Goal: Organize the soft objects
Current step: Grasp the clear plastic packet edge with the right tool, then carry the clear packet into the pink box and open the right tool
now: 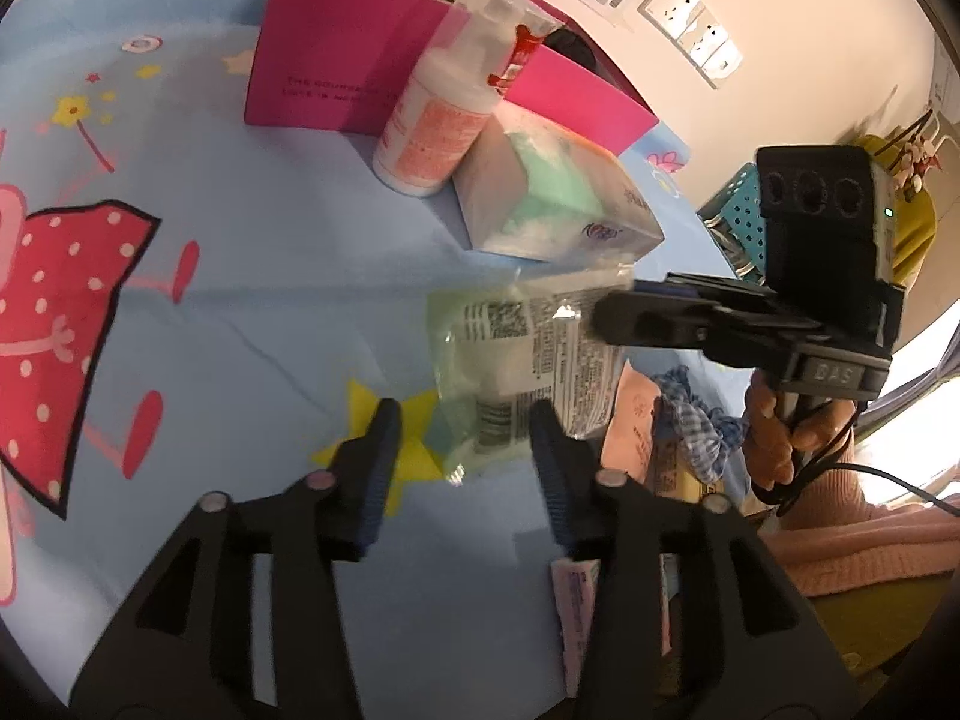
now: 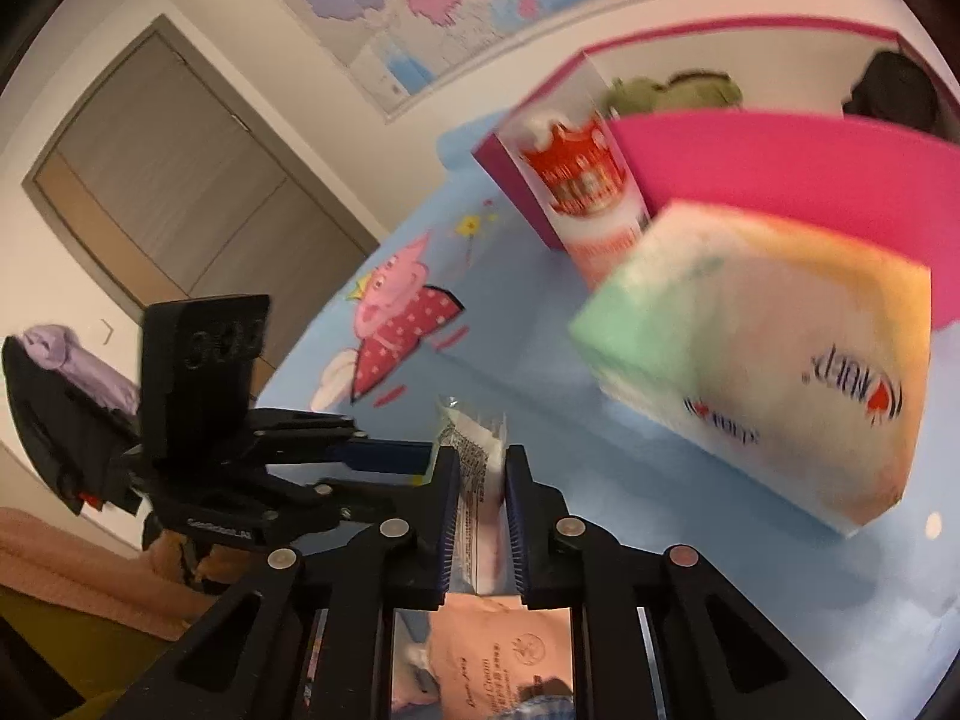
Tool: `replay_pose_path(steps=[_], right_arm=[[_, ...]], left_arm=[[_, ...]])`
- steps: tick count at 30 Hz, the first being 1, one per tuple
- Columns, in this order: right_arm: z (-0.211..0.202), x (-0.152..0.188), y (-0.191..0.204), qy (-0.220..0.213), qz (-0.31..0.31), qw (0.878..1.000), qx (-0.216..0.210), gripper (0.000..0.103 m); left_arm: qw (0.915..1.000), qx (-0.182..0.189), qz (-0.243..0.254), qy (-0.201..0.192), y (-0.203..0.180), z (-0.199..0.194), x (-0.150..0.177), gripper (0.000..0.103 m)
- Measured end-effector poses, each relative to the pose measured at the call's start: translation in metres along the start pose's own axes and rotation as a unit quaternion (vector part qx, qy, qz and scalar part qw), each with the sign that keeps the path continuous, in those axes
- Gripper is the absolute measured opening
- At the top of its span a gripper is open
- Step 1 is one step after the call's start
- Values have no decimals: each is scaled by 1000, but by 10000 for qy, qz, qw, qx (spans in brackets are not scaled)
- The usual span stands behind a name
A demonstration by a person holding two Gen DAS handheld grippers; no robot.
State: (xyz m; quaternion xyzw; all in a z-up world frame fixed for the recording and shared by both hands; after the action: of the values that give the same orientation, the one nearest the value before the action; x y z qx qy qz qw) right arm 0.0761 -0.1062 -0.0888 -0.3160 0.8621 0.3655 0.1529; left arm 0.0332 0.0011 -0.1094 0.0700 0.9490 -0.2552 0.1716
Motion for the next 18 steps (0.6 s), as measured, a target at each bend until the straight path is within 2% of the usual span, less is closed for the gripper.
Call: replay_pose_path(steps=[5, 11, 18], right_arm=[[-2, -7, 4, -37, -78, 9999, -55, 11], [-26, -28, 18, -322, -315, 9989, -106, 10], [-55, -79, 43, -811, -790, 9935, -89, 10]], left_arm=[[9991, 360, 174, -104, -8, -5, -9, 46], [9974, 453, 391, -398, -20, -27, -29, 46], [9919, 79, 787, -992, -39, -79, -75, 46]])
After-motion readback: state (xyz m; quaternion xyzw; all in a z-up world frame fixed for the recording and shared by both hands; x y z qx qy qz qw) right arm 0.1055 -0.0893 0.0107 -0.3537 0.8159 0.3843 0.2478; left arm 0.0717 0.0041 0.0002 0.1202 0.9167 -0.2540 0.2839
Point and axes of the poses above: each gripper's, at about its wrist camera, not at the fingertips, and z roughly the way its jaws point, y to its left, x to its underside, the point moved 6 cm from there along z, roughly the way its jaws point, and after that the axes turned 7 degrees about y, right-handed, at the moved point
